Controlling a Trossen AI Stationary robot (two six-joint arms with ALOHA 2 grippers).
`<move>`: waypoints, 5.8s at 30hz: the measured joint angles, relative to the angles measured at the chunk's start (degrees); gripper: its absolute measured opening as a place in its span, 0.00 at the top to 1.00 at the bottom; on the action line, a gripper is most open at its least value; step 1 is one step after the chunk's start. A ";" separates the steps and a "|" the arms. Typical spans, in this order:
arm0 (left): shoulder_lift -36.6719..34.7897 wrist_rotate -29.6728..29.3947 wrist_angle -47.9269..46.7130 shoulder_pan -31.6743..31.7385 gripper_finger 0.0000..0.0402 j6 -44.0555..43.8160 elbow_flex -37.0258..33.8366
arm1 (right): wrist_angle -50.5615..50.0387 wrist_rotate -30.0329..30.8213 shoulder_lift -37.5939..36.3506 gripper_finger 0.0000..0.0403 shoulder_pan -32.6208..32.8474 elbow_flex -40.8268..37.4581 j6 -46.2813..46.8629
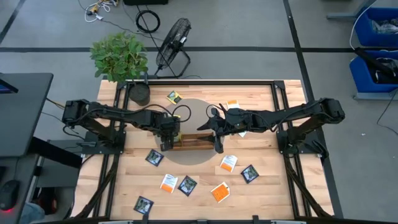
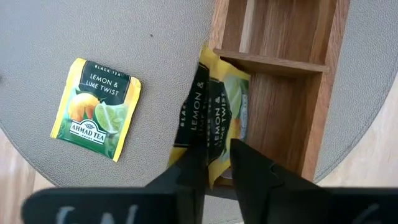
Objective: Pick & Place Tea
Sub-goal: Put the right yellow tea bag into the left section of the wooden organizer, then put the top yellow tea bag into the wooden organizer
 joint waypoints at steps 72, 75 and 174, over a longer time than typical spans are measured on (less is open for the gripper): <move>24.77 -4.55 -6.90 31.94 0.47 65.23 28.85 | 4.71 -3.54 5.14 0.52 3.72 -5.77 -2.47; 25.65 -2.89 -4.88 31.98 0.47 66.45 28.88 | 4.76 -3.48 5.14 0.52 3.72 -5.77 -2.46; 33.27 -3.33 -12.31 37.38 0.36 65.77 35.12 | 3.58 -3.63 5.07 0.52 3.72 -5.77 -1.81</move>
